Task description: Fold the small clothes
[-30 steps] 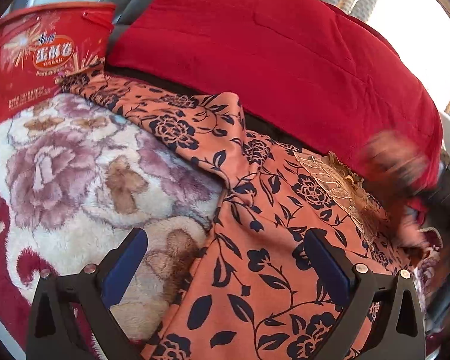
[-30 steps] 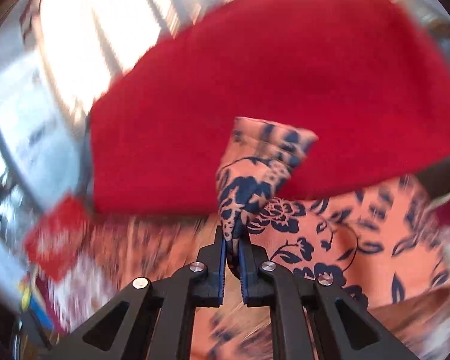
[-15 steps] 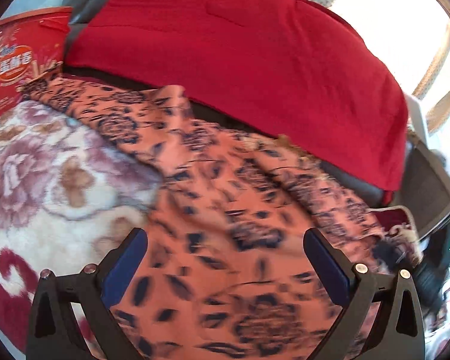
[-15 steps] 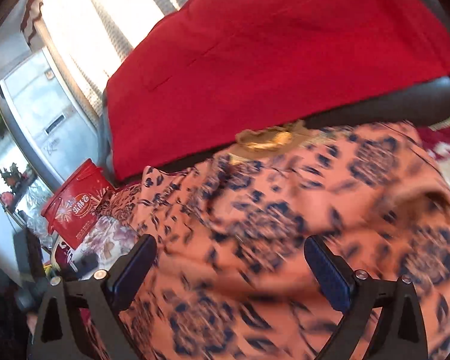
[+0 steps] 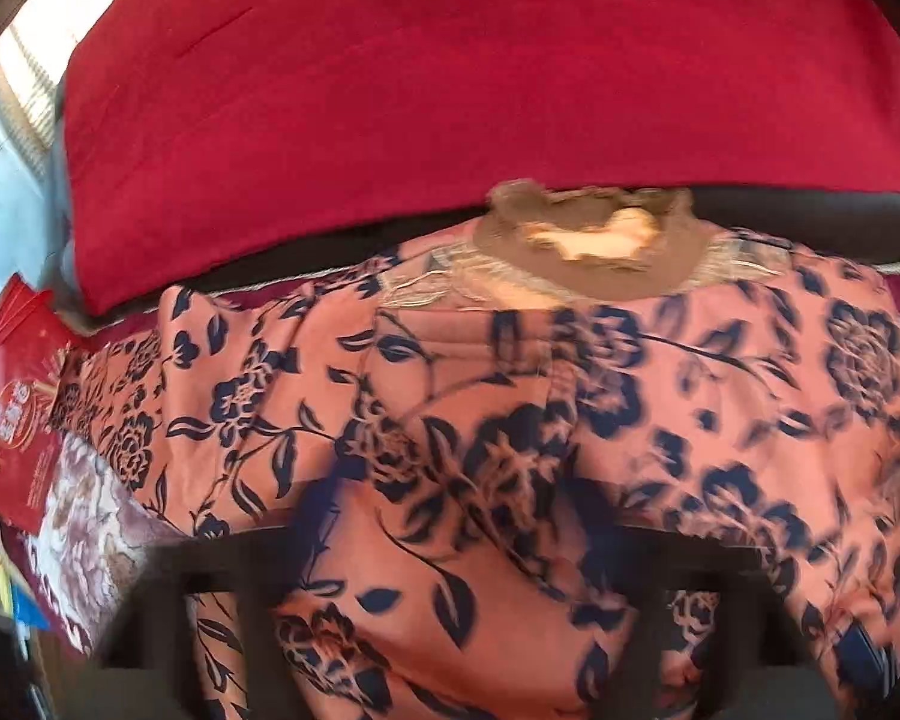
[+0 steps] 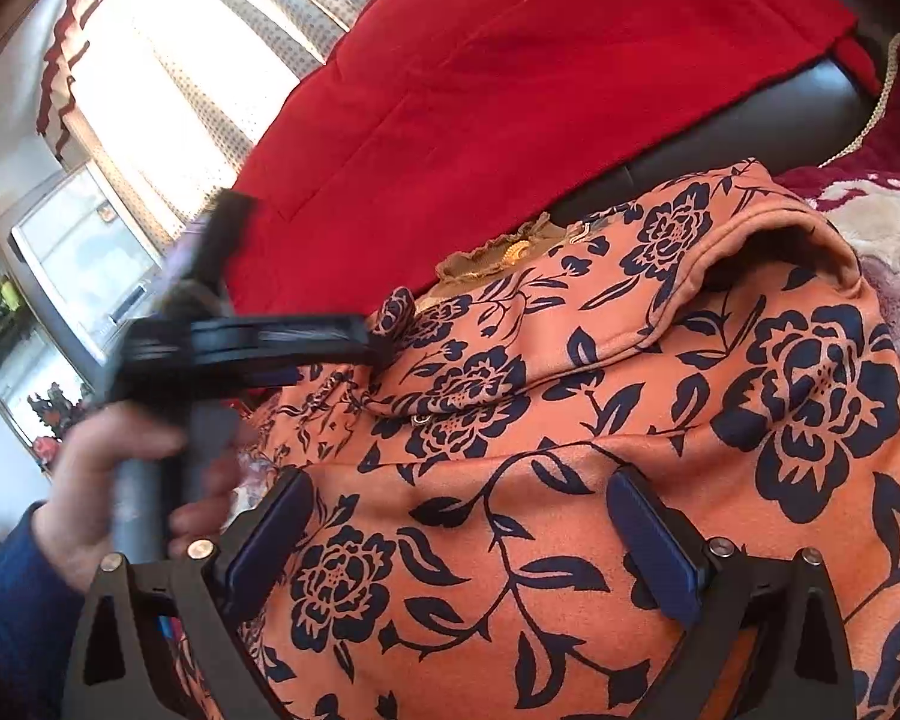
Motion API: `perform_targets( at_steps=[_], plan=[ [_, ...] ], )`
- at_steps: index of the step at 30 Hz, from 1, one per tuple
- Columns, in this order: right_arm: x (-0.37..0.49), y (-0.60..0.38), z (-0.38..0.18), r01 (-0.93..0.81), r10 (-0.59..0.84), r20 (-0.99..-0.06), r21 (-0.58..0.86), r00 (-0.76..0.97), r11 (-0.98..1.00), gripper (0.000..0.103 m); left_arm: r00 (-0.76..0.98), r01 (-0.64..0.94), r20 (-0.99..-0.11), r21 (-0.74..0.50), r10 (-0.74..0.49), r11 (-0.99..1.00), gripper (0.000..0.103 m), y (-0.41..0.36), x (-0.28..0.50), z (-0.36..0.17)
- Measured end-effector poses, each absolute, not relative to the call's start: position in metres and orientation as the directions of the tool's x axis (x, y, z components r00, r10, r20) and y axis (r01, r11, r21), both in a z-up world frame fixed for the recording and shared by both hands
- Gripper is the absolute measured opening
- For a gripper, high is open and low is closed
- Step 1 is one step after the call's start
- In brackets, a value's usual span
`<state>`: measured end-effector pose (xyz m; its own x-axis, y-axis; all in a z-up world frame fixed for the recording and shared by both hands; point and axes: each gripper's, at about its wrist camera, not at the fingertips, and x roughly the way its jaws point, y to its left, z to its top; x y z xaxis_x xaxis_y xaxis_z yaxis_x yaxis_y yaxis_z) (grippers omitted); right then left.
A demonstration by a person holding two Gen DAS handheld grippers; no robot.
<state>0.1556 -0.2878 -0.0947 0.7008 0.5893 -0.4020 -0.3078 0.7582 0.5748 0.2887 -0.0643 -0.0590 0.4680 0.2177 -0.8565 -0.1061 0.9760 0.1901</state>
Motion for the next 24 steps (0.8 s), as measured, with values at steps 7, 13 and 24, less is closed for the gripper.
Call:
perform_targets(
  at_steps=[7,13,24],
  plan=[
    [0.153,-0.293,-0.095,-0.301,0.601,-0.399,0.597,0.693,0.744,0.099,0.560,-0.319,-0.813,-0.035,0.159,0.947,0.008,0.018,0.234,-0.063],
    [0.150,-0.314,-0.091,-0.257,0.633,-0.352,0.698,0.689,0.669,0.099,0.544,-0.264,-0.838,-0.123,0.042,0.957,0.020,0.044,0.230,-0.096],
    [0.184,-0.345,-0.055,-0.222,0.649,-0.284,0.781,0.706,0.584,0.100,0.584,-0.351,-0.810,-0.315,-0.057,0.882,0.031,0.110,0.211,-0.095]
  ],
)
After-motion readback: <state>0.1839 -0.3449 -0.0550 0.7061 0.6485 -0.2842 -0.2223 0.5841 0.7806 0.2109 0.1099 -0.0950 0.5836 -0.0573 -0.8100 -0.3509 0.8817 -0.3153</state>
